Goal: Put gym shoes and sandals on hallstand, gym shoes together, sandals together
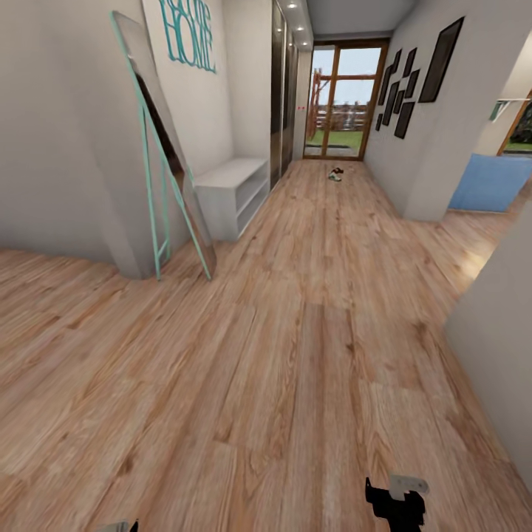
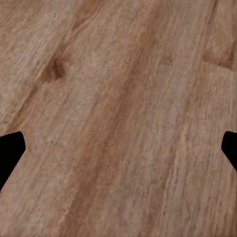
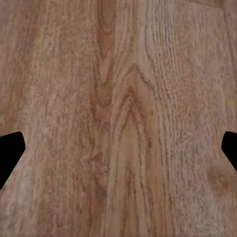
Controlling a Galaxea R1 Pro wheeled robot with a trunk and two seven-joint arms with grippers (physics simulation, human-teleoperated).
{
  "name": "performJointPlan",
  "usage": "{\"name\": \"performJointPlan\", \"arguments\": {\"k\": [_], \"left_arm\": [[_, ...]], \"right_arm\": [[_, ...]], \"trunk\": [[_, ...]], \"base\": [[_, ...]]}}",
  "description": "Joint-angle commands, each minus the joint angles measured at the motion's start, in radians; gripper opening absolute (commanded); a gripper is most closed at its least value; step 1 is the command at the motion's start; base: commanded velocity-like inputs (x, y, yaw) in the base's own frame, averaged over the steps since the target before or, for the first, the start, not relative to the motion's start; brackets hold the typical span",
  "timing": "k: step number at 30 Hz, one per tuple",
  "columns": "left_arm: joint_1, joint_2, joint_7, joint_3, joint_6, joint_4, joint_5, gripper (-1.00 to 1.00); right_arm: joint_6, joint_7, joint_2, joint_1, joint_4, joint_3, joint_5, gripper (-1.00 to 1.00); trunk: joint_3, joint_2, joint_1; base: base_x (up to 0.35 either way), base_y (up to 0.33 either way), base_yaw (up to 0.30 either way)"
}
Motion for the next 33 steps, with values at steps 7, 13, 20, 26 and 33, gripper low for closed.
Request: {"name": "performJointPlan", "arguments": {"k": [7, 13, 20, 26, 33], "left_arm": [[-0.001, 0.001, -0.010, 0.003, -0.001, 0.002, 0.009, 1.00], [-0.001, 0.000, -0.010, 0.003, -0.001, 0.002, 0.009, 1.00], [-0.001, 0.000, -0.010, 0.003, -0.001, 0.002, 0.009, 1.00], [-0.001, 0.000, -0.010, 0.003, -0.001, 0.002, 0.009, 1.00], [-0.001, 0.000, -0.010, 0.003, -0.001, 0.003, 0.009, 1.00]], "right_arm": [[-0.004, -0.001, 0.000, -0.001, 0.000, 0.000, -0.005, 1.00], [-0.004, -0.002, 0.000, -0.001, 0.000, 0.001, -0.006, 1.00], [-0.004, -0.004, 0.000, -0.001, 0.000, 0.000, -0.006, 1.00], [-0.004, -0.006, 0.000, -0.001, 0.001, 0.000, -0.006, 1.00], [-0.004, -0.006, 0.000, -0.001, 0.001, 0.000, -0.007, 1.00]], "trunk": [[-0.001, 0.000, 0.000], [-0.001, 0.000, 0.000], [-0.001, 0.000, 0.000], [-0.001, 0.000, 0.000], [-0.001, 0.000, 0.000]], "base": [[0.338, 0.000, -0.152], [0.338, 0.000, -0.263], [0.338, 0.000, -0.135], [0.338, 0.000, -0.022], [0.338, 0.000, -0.005]]}}
